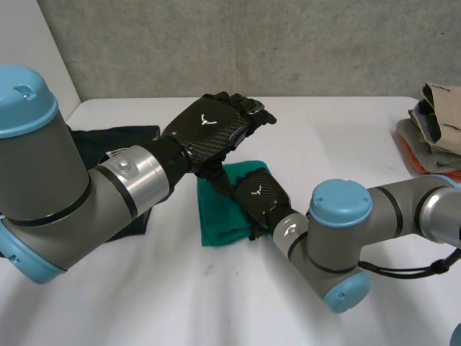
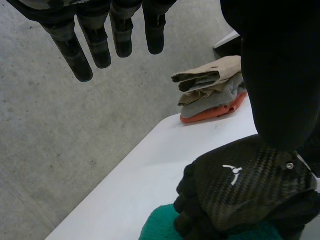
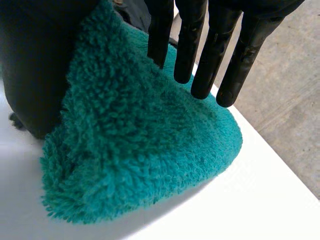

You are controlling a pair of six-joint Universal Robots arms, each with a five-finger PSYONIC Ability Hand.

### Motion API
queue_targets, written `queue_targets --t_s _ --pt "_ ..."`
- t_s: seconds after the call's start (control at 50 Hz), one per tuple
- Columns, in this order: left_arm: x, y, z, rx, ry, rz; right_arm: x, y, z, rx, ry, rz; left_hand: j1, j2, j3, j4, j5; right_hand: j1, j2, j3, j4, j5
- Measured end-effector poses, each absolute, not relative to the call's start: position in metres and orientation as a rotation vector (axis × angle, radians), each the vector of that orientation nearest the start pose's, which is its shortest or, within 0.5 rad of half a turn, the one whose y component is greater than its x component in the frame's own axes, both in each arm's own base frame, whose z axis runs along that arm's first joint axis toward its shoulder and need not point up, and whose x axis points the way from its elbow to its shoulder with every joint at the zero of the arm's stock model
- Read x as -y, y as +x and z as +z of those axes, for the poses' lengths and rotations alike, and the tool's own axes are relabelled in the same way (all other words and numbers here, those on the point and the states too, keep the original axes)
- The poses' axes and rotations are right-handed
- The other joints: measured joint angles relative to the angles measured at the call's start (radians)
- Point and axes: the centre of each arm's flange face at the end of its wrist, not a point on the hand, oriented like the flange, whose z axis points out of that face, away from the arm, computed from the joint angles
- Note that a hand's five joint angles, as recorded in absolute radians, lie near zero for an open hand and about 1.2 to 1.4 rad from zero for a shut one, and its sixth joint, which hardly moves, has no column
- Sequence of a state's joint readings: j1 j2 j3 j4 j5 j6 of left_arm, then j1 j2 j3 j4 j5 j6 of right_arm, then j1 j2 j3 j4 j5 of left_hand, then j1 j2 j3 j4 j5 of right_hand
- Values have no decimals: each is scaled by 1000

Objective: Fold the laundry.

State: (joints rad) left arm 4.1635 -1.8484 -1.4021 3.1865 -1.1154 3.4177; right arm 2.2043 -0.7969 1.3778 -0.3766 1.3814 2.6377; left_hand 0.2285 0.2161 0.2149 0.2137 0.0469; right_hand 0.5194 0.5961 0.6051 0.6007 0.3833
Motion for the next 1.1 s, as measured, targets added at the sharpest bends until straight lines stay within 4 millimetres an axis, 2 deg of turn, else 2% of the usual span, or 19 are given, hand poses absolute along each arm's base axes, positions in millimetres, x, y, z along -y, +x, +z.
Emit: queue_targets --t_s 0.14,0.18,0.28,0.42,0.48,0.58,0.68,0.7,0.74,0.76,0.78,0.84,0.86,0.9,0.92,0.96,1.0,1.06,1.1 --pt "214 -332 274 1598 -1158 1737 258 374 106 -1804 -1347 -1833 0 0 0 0 0 71 83 78 81 81" --pt "214 -331 274 1597 -1157 1739 260 375 105 -1804 -1342 -1835 0 0 0 0 0 365 499 483 482 479" --pt "214 -331 275 1596 -1156 1743 265 374 115 -1801 -1303 -1858 0 0 0 0 0 397 574 557 579 553" --pt "215 -330 278 1593 -1152 1754 294 344 151 -1848 -1149 -1950 0 0 0 0 0 397 574 557 580 553" --pt "215 -329 279 1591 -1149 1761 316 315 167 -1898 -1076 -2011 0 0 0 0 0 397 574 557 584 553" --pt "216 -328 281 1591 -1145 1770 344 283 182 -1918 -1033 -2100 0 0 0 0 0 397 574 557 585 565" --pt "218 -326 282 1592 -1142 1776 365 272 202 -1844 -1036 -2198 0 0 0 0 0 397 574 557 585 566" --pt "218 -326 282 1593 -1141 1778 370 270 210 -1814 -1035 -2230 0 0 0 0 0 397 574 557 585 566" --pt "219 -326 282 1594 -1140 1779 392 263 242 -1699 -1008 -2364 0 0 0 0 0 415 575 562 589 566" --pt "219 -326 282 1594 -1140 1779 392 263 242 -1699 -1008 -2364 0 0 0 0 0 415 575 562 589 566" --pt "219 -325 283 1594 -1139 1781 409 255 271 -1604 -967 -2482 0 0 0 0 0 415 575 562 589 566" --pt "219 -325 284 1592 -1138 1785 434 233 312 -1485 -883 -2646 0 0 0 0 0 415 575 562 589 566" --pt "219 -325 284 1592 -1138 1785 434 233 312 -1485 -883 -2646 0 0 0 0 0 415 575 562 589 566" --pt "219 -324 285 1589 -1137 1789 455 206 343 -1403 -797 -2776 0 0 0 0 0 415 575 562 589 566" --pt "219 -324 285 1589 -1137 1789 455 206 343 -1403 -797 -2776 0 0 0 0 0 415 575 562 589 566" --pt "218 -324 286 1587 -1137 1792 471 179 360 -1360 -736 -2863 0 0 0 0 0 415 575 572 589 566" --pt "218 -324 286 1586 -1136 1793 484 155 365 -1356 -705 -2914 0 0 0 0 0 417 574 575 589 566" --pt "218 -324 287 1585 -1137 1793 501 122 356 -1391 -693 -2951 0 0 0 0 0 418 574 576 589 566" --pt "218 -324 286 1585 -1137 1792 512 99 339 -1438 -706 -2949 0 0 0 0 0 418 575 576 589 566"
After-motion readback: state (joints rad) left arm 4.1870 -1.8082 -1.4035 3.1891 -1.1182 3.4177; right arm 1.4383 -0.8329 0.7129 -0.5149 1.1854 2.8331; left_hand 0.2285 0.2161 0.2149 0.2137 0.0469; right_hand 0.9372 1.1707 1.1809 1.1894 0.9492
